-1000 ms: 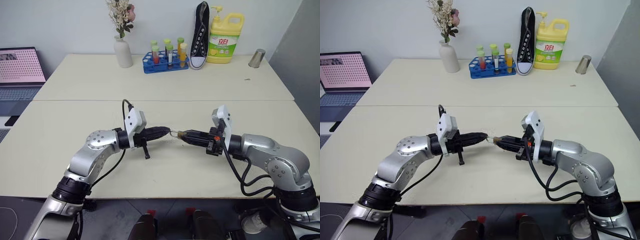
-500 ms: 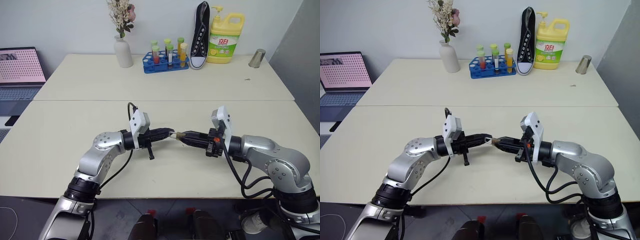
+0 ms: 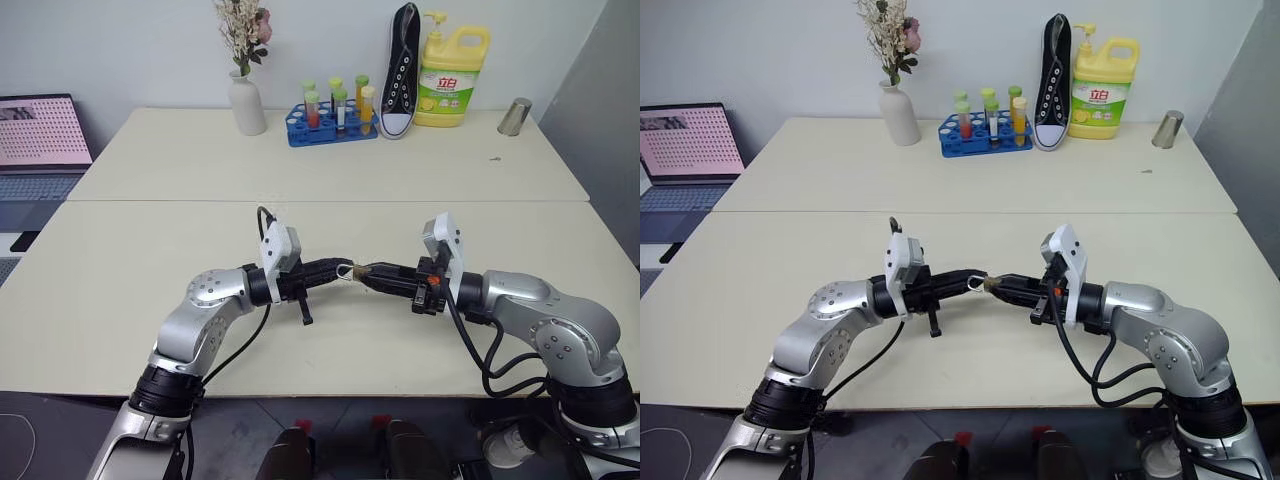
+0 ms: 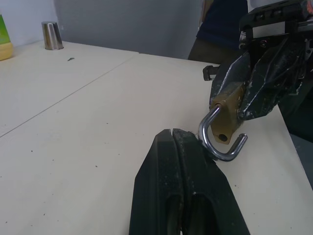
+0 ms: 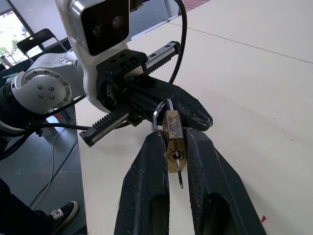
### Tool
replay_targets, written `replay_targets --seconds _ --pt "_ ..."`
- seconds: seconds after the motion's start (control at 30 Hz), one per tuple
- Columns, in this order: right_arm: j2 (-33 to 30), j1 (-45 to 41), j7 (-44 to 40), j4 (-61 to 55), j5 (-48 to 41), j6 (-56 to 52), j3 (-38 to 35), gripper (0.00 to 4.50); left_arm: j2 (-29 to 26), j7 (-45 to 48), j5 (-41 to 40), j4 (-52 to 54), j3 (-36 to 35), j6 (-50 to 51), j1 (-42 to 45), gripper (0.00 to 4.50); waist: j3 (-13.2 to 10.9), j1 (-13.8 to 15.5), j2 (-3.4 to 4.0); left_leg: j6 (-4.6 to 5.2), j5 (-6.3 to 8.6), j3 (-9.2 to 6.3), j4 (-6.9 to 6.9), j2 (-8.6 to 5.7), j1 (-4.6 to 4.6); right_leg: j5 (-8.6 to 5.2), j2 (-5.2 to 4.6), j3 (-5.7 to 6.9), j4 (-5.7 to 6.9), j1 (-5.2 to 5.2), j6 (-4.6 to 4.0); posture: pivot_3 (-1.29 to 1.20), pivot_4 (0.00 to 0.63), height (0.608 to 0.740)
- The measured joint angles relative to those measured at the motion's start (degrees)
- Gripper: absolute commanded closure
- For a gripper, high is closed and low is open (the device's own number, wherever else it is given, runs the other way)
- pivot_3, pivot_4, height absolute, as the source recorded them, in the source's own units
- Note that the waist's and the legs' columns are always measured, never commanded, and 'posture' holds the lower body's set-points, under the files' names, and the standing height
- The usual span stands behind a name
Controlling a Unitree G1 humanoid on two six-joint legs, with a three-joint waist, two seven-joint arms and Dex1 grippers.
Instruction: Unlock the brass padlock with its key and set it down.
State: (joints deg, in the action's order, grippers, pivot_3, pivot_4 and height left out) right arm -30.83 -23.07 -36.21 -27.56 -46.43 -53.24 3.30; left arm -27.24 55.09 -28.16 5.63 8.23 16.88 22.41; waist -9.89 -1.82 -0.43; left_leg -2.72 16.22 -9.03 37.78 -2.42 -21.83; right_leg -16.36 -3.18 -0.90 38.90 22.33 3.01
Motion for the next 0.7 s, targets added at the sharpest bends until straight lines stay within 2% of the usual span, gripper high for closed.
replay_targets --seconds 0.23,0.43,0.7 --pt "-0.14 0.01 -0.48 0.07 0.09 -0.02 0.22 4.36 -1.0 1.31 -0.41 3.27 -0.71 2.83 -2.74 4.5 0.0 0.02 0.0 0.0 0.0 0.0 -0.02 0.0 0.0 0.0 0.0 0.0 -0.01 0.0 0.0 0.0 0.15 0.74" --pt "-0.16 0.04 -0.5 0.22 0.17 -0.02 0.22 4.36 -4.6 5.22 -1.35 5.56 -0.76 5.68 -4.19 4.5 0.0 -0.02 0.0 0.0 0.0 0.01 -0.04 0.01 0.01 0.0 0.0 0.0 -0.01 0.01 0.0 0.0 0.15 0.74" --pt "-0.15 0.04 -0.51 0.25 0.2 -0.02 0.26 4.36 -3.74 4.39 -4.76 5.57 -2.77 9.69 -2.27 4.5 0.0 0.02 0.0 0.0 0.0 0.0 -0.03 0.0 0.0 0.0 0.0 0.0 -0.02 0.0 0.0 0.0 0.15 0.74"
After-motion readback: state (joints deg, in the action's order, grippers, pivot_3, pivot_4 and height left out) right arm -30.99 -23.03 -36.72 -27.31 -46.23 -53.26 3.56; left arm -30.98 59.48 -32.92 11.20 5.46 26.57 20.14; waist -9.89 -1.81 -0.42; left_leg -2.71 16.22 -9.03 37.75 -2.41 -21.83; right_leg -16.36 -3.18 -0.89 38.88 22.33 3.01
